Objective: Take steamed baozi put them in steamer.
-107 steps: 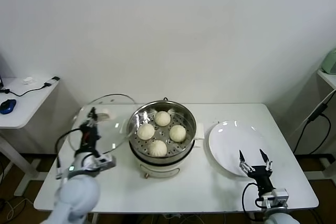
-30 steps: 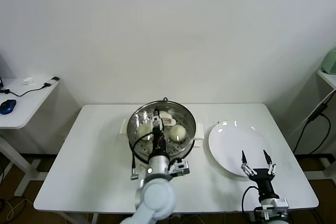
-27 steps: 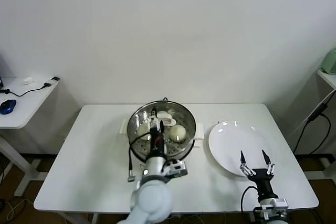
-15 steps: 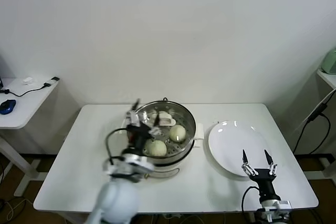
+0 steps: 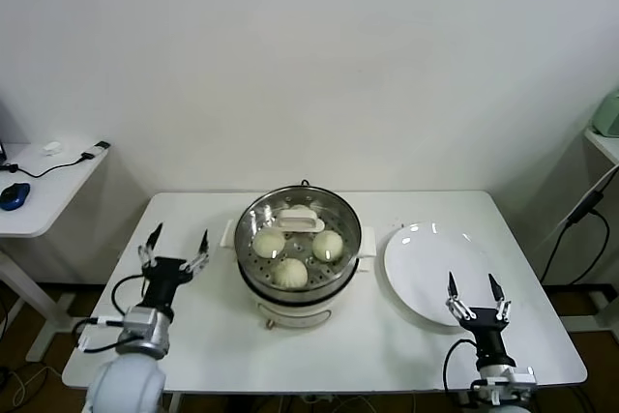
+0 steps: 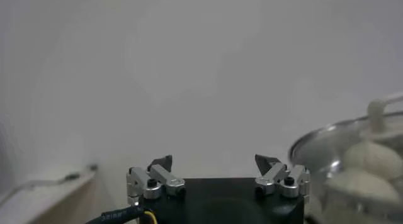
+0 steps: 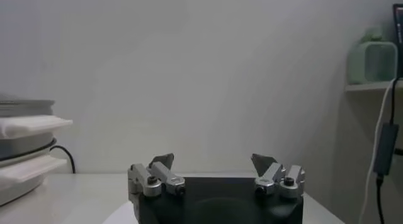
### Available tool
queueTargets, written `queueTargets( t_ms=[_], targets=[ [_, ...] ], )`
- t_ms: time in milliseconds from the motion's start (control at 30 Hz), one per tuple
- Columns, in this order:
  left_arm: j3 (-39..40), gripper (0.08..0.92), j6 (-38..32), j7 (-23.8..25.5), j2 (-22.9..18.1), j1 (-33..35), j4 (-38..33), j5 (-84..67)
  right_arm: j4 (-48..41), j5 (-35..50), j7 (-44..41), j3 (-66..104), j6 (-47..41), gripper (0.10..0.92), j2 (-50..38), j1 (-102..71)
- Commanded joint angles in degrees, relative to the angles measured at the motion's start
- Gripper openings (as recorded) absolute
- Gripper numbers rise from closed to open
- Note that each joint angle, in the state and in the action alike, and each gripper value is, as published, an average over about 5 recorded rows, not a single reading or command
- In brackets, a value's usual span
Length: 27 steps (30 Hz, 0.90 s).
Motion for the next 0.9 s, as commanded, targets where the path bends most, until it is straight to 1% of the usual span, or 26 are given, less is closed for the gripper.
queueTargets(
  t_ms=[33, 300, 900],
  targets=[
    [-3.40, 0.823, -12.53, -0.76, 1.55, 4.23, 16.67, -12.08, -0.69, 0.38, 0.57, -0.50, -0.02, 0.823, 0.04, 0.64],
    [-1.92, 0.823, -14.21, 0.49, 0.66, 4.23, 18.30, -9.89, -0.59, 0.50, 1.12, -1.05, -2.46, 0.823, -0.28, 1.00],
    [-1.93, 0.823, -14.94, 0.79, 0.30, 5.19, 16.33, -9.83, -0.07, 0.95, 1.05, -1.30, -3.33, 0.823, -0.75, 0.91]
  ],
)
